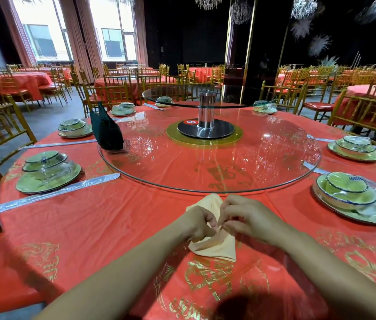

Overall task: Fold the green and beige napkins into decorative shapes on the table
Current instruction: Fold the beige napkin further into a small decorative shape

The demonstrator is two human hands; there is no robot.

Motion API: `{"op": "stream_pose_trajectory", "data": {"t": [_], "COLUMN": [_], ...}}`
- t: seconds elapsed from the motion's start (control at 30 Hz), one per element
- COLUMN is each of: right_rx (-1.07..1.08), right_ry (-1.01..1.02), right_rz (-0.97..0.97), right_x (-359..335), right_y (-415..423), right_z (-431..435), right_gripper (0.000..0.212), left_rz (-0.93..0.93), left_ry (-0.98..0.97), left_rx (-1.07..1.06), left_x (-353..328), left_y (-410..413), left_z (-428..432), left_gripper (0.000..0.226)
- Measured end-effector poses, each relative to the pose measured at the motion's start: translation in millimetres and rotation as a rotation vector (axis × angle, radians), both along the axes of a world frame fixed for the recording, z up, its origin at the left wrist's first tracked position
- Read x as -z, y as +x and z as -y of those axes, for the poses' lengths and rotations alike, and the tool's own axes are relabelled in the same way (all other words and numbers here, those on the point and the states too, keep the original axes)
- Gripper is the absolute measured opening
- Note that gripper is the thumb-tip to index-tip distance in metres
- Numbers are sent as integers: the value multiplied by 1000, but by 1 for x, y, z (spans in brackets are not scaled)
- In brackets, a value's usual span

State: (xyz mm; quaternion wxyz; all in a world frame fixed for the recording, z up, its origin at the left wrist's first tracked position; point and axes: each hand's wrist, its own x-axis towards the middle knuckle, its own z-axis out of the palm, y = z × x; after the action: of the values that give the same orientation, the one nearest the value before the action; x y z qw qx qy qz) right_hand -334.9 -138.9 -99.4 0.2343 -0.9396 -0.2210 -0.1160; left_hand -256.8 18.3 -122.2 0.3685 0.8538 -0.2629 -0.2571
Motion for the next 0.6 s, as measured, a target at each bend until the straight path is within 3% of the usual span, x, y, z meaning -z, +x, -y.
{"op": "stream_pose_trajectory", "data": {"t": [0.1,0.2,0.3,0.4,0.53,0.6], "right_rx": [-2,23,22,35,59,56], "right_ry": [-75,-191,-268,-250,-123,-71], "right_rz": [-20,-70,-138,-180,-180,-188], "right_x": [-4,-9,-15,-19,-18,-17], "right_y": [2,5,9,15,18,17], "right_z": [-3,-4,-8,-10,-6,-6], "right_gripper": [11,9,7,7,10,8], "left_rz": [38,-74,-101,-76,-187,-268], "left_ry": [13,-53,16,88,-21,-70], "left_rx": [7,32,171,220,188,123], "left_x": [3,1,-4,-13,-11,-6], "left_y": [0,-1,6,7,1,4], "left_z": [1,-9,-17,-15,-19,-19], "left_gripper": [33,33,34,33,56,45]}}
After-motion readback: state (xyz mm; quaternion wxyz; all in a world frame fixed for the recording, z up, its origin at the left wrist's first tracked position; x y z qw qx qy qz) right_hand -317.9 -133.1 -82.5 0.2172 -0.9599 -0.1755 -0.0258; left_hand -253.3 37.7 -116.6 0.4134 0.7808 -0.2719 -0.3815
